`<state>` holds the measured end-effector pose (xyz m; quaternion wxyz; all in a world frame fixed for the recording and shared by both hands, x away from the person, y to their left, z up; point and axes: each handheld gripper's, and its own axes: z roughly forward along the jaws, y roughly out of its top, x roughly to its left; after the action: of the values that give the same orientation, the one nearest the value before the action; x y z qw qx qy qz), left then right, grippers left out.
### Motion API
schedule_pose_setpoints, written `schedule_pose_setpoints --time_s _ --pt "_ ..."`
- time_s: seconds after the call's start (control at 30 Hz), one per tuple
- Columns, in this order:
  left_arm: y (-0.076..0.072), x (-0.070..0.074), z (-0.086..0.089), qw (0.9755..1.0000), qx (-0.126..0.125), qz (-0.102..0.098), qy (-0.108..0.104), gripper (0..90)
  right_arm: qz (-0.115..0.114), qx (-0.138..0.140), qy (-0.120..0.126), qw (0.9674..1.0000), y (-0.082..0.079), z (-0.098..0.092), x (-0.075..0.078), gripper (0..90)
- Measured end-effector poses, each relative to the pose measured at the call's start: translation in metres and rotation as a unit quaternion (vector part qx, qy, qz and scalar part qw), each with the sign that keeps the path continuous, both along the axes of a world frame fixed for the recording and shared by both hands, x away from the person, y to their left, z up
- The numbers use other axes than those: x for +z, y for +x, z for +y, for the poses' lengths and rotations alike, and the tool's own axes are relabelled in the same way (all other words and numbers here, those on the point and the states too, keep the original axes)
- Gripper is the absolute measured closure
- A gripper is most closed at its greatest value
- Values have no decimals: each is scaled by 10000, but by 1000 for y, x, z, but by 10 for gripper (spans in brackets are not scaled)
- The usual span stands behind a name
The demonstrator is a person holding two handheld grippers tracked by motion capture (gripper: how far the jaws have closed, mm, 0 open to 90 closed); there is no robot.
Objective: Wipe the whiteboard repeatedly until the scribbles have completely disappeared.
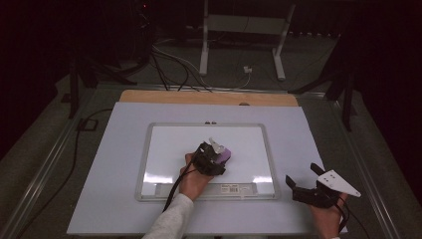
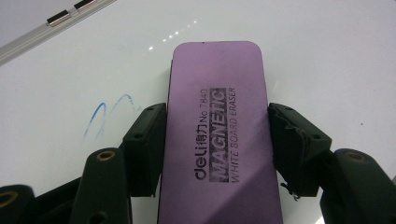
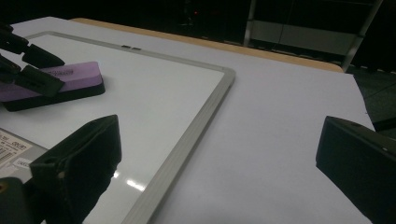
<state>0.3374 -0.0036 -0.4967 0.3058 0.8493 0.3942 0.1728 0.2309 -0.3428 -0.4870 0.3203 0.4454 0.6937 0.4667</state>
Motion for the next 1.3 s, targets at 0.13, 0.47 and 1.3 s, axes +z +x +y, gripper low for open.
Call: schedule_pose_setpoints --time_s 0.13,0.47,1.3 --pt "12 0 14 9990 446 5 93 416 -10 -11 16 10000 -1 -1 0 7" --pt "8 0 8 9994 333 16 31 416 1 10 -12 10000 0 0 0 7" --pt "4 0 -8 9992 -399 38 -18 415 4 30 -10 10000 0 2 0 6"
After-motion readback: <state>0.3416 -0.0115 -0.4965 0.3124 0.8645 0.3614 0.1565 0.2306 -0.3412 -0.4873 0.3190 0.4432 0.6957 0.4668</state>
